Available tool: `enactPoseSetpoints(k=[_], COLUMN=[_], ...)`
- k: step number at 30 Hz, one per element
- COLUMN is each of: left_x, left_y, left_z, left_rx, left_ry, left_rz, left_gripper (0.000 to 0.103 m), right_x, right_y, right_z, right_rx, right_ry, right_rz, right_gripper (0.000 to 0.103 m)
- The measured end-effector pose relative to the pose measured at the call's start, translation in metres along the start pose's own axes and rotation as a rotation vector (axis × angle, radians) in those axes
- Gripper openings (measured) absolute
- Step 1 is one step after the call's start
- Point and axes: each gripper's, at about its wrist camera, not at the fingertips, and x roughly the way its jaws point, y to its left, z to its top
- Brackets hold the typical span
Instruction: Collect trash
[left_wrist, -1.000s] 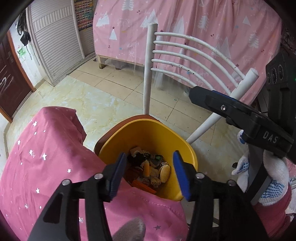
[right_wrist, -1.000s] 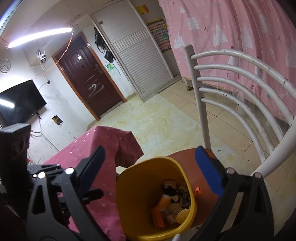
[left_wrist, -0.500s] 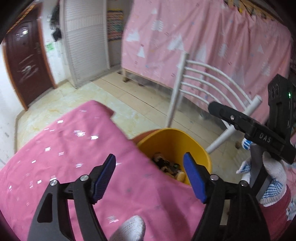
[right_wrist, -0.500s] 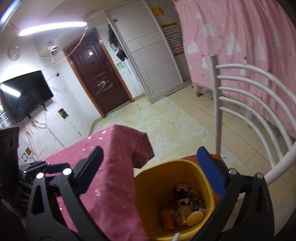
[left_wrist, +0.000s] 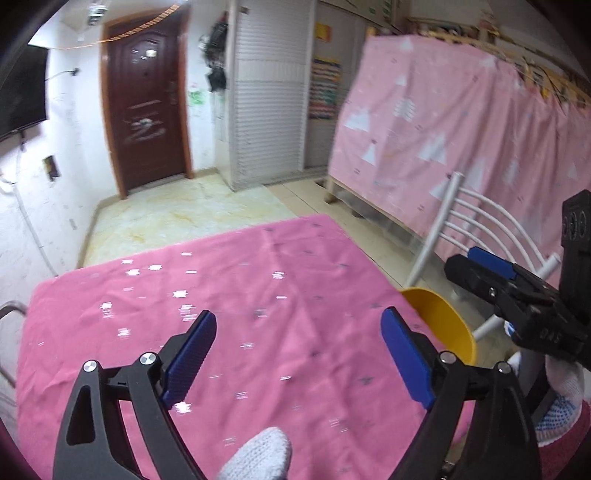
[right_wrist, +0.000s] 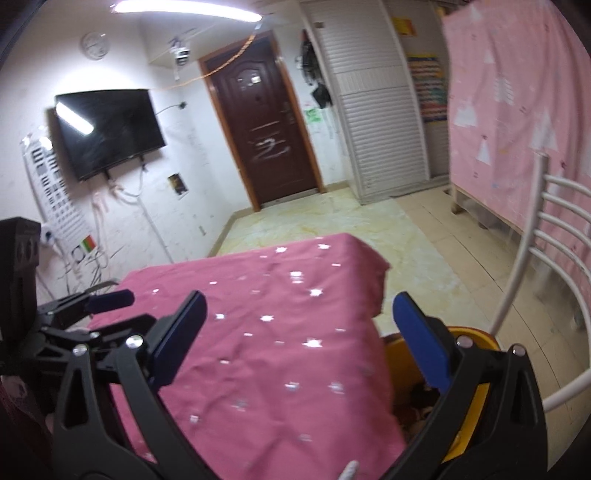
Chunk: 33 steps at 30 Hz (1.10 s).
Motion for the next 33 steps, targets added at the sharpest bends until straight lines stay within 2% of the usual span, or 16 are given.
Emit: enactPoseSetpoints(k=[7,15,22,33], left_x=[-0.034,-0.057,-0.074,-0.080], left_y=[0.048,0.085,0.103,0.103], left_z=[-0.019,-0.031,-0.039,-0.041], left_rx=[-0.070,-0.144,-0.166,-0.165], left_ry=[-0.082,-0.130,-0.153,-0.169], left_rz=[0.136,0.216,0.237,0.235], left_gripper=[0.083,0.083,0.083,0.083], right_x=[0.009,0.013,0.011,0.006], right_y=[0.053,0.094,0.111,0.113], right_z=[-0.006,-0.017,-0.017,-0.017], right_rx=[-0.074,-0.105,-0.130,-0.136], right_ry=[-0.002,-0.014,-0.016,-0.021], right_rz=[0.071,0.146,0.161,0.161], right_gripper=[0.097,0.097,0.097,0.097])
